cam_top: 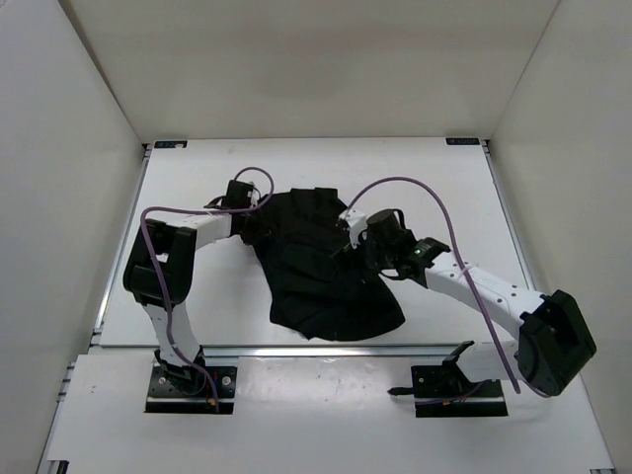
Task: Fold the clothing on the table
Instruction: Flatten the skirt out, then fold the skirt
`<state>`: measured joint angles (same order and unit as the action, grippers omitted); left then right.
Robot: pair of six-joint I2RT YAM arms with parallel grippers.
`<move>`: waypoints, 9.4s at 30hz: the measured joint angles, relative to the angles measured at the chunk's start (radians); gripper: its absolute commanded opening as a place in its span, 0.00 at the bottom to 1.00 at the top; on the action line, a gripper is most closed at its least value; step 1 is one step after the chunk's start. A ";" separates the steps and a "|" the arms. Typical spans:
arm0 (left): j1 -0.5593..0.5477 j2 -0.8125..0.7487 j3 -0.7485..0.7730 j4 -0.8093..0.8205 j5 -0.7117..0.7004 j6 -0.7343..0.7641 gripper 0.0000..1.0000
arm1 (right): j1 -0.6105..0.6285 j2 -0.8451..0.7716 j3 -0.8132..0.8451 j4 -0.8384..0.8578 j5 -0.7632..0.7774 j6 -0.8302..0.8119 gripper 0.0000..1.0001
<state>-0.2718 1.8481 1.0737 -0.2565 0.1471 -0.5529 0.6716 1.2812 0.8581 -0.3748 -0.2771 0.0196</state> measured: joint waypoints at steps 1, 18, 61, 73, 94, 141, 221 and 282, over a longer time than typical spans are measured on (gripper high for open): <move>0.002 0.007 0.007 0.000 0.003 -0.001 0.00 | 0.013 0.013 0.005 0.016 0.003 -0.017 0.99; 0.024 0.037 0.034 0.012 0.061 -0.001 0.00 | 0.202 0.282 0.076 0.131 0.077 -0.147 0.39; -0.134 -0.282 -0.019 -0.145 0.064 0.082 0.59 | -0.665 -0.048 -0.243 0.224 0.083 0.111 0.84; -0.287 -0.438 -0.439 0.083 0.116 -0.164 0.54 | -0.644 0.154 -0.140 0.221 0.045 0.066 0.44; -0.217 -0.464 -0.475 0.116 0.068 -0.215 0.35 | -0.358 0.180 -0.046 0.112 -0.072 0.222 0.09; -0.124 -0.394 -0.424 -0.024 0.063 -0.052 0.00 | -0.404 0.180 -0.199 0.124 -0.120 0.318 0.00; -0.066 -0.827 -0.130 -0.489 0.073 0.153 0.00 | -0.466 -0.268 -0.019 -0.217 -0.277 0.272 0.00; -0.030 -0.283 -0.244 -0.162 -0.127 0.188 0.39 | -0.548 0.236 -0.093 0.032 -0.074 0.223 0.14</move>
<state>-0.3019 1.5646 0.8295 -0.4183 0.0196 -0.3645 0.1238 1.5169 0.7647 -0.3424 -0.3515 0.2424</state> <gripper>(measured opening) 0.383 0.227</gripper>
